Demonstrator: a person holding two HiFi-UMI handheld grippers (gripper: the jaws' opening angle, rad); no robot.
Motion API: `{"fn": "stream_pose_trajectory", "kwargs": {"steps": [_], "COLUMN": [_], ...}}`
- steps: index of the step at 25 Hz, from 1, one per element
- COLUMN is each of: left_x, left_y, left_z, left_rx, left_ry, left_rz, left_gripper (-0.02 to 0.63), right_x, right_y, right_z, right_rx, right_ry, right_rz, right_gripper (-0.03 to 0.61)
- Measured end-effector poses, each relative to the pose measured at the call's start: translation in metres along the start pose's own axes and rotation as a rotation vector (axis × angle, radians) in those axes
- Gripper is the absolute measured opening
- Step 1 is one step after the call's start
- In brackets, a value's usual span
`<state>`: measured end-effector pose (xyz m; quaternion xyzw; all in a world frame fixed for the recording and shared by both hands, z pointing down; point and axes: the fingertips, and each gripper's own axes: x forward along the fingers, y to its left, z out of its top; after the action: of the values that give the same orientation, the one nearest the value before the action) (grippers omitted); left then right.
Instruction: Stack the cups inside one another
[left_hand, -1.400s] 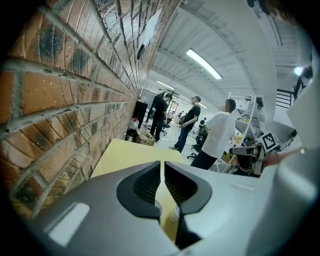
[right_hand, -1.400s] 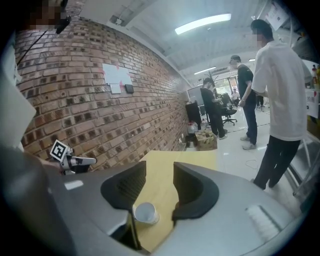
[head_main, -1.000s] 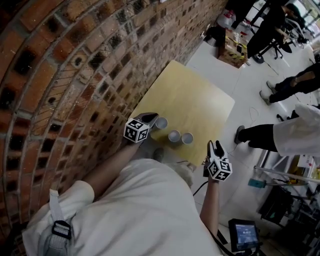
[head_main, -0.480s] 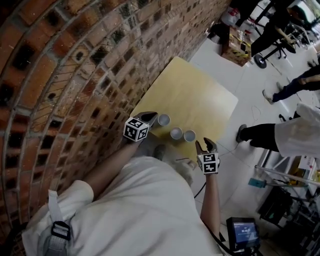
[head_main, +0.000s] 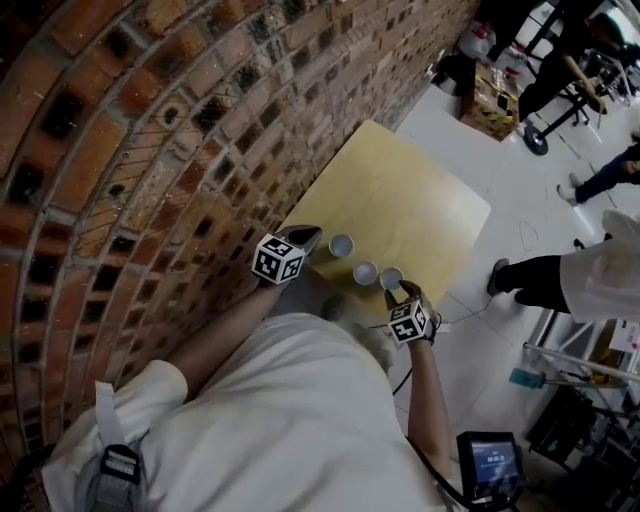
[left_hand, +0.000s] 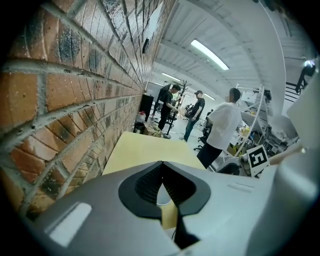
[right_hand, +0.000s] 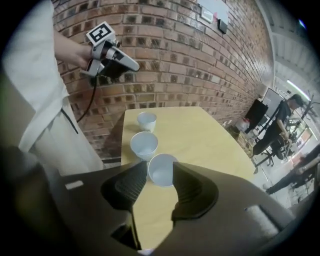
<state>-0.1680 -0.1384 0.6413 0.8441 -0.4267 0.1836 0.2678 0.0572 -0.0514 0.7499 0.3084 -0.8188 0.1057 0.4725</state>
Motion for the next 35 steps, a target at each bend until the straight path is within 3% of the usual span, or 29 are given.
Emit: {"fn": "stream_pose_trajectory", "kwargs": {"steps": [12,26,35], "left_x": [-0.002,-0.01,-0.014], "left_y": [-0.003,0.001,-0.001], "left_z": [-0.007,-0.021,-0.037], "left_rx": [0.02,-0.02,-0.048], "left_ry": [0.026,0.028,0.039], "left_rz": [0.005,0.002,-0.005], "left_gripper": [0.02,0.02,0.02], "right_x": [0.041,0.06,0.076], "right_y": [0.014,0.019,0.023], "right_z": [-0.02,-0.035,-0.044], "right_rx": [-0.192,-0.245,-0.324], "right_ry": [0.139,0.229,0.284], "right_rz": [0.043,0.034,0.001], "right_gripper": [0.169,0.169,0.078]}}
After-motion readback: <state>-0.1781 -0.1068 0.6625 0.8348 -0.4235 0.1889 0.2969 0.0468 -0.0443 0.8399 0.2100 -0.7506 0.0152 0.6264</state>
